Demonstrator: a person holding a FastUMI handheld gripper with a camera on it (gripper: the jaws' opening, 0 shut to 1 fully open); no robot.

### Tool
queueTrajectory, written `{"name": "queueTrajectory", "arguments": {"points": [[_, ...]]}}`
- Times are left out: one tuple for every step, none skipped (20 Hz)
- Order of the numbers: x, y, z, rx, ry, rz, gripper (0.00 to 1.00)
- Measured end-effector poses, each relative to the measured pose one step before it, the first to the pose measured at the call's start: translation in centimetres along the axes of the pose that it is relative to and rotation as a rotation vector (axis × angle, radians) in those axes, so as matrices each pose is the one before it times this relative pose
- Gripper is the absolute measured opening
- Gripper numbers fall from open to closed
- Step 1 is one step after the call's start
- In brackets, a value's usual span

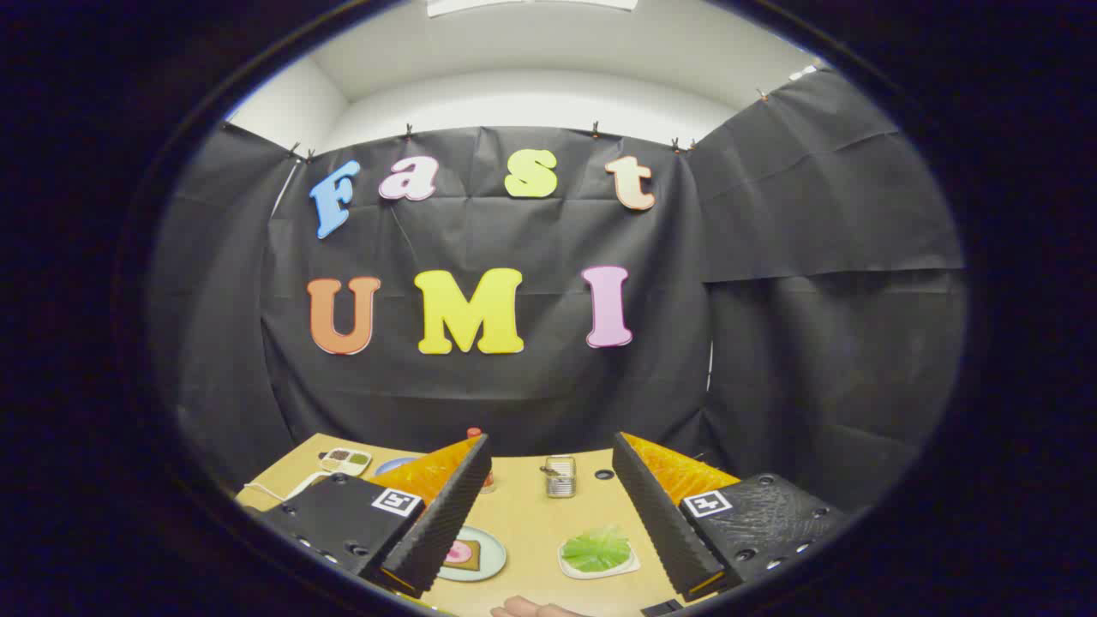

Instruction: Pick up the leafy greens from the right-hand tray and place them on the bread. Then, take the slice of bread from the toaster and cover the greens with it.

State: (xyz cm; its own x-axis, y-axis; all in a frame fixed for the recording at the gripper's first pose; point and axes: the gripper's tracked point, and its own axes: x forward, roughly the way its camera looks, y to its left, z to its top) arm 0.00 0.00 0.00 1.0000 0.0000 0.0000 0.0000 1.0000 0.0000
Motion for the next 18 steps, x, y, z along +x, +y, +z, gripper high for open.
{"name": "queueTrajectory", "arguments": {"points": [[0.369,0.208,-0.105,-0.00996,0.00160,0.00307,0.95],[0.352,-0.202,-0.001,-0.01402,0.00729,-0.01101,0.95],[0.309,-0.397,-0.147,-0.00712,0.00978,-0.01384,0.95],[0.130,-0.093,0.212,0.00100,0.00441,-0.00716,0.95],[0.112,-0.053,0.151,0.00127,0.00318,-0.00407,0.95],[0.252,-0.055,-0.098,-0.00463,0.00156,-0.00062,0.95],[0.272,0.019,-0.152,-0.01008,0.00821,0.00462,0.95],[0.160,-0.135,-0.401,-0.00858,0.00720,0.00172,0.95],[0.061,-0.276,-0.152,0.00133,0.00468,0.00506,0.95],[-0.013,-0.192,-0.034,0.00563,0.00083,0.01183,0.95],[-0.005,-0.337,-0.061,0.00738,-0.00336,0.00744,0.95],[0.281,-0.585,-0.240,0.00751,-0.00007,0.00908,0.95],[0.123,-0.548,-0.121,0.00811,0.00139,0.01087,0.95],[0.022,-0.740,-0.233,0.00732,-0.00254,0.00866,0.95],[0.252,-0.925,-0.158,0.00184,-0.00171,0.00405,0.95],[0.310,-0.821,-0.366,0.00047,0.00120,0.00926,0.95],[0.521,-0.796,-0.452,-0.00730,0.00929,0.00747,0.95],[0.642,-0.966,-0.736,-0.01331,0.01290,0.00364,0.95]]}}
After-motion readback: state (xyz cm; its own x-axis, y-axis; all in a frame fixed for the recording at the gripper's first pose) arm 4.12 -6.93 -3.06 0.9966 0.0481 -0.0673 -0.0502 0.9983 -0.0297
